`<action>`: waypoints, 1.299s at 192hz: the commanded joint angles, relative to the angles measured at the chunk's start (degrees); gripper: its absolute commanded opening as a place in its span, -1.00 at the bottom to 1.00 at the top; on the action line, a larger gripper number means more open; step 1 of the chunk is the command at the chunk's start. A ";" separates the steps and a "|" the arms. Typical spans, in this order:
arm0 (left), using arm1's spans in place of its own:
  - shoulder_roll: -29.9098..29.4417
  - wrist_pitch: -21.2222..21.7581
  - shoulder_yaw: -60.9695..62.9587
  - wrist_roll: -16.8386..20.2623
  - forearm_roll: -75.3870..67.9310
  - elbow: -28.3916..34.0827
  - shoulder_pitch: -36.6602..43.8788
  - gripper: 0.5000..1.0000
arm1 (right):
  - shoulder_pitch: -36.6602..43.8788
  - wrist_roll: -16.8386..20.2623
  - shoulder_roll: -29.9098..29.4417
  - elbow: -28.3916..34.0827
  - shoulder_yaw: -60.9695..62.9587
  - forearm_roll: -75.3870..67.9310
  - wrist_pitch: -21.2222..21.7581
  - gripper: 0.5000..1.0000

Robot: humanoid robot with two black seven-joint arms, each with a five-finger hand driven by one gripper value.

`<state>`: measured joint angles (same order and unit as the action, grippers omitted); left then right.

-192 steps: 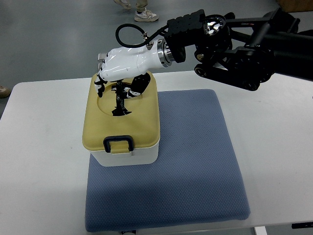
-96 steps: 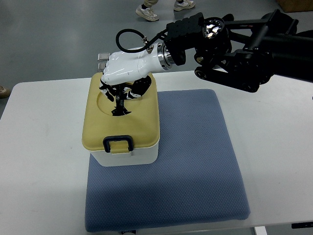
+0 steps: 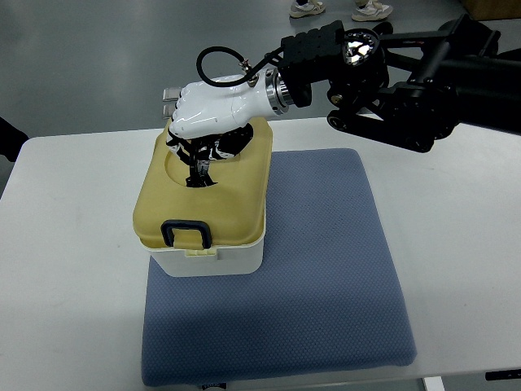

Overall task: Open white storage box with right hand
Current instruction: 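Lift the yellow lid off the white box with the right hand, then lower the held lid onto the blue mat beside the box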

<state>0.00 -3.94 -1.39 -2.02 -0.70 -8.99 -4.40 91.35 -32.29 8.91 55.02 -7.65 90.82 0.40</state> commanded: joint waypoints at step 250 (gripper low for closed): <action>0.00 -0.01 -0.02 0.00 0.00 -0.06 0.09 1.00 | -5.92 1.62 28.26 0.00 1.41 -8.21 4.34 -1.00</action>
<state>0.00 -3.97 -1.35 -2.02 -0.70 -9.00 -4.31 87.59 -30.75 34.60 54.97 -6.18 82.62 4.13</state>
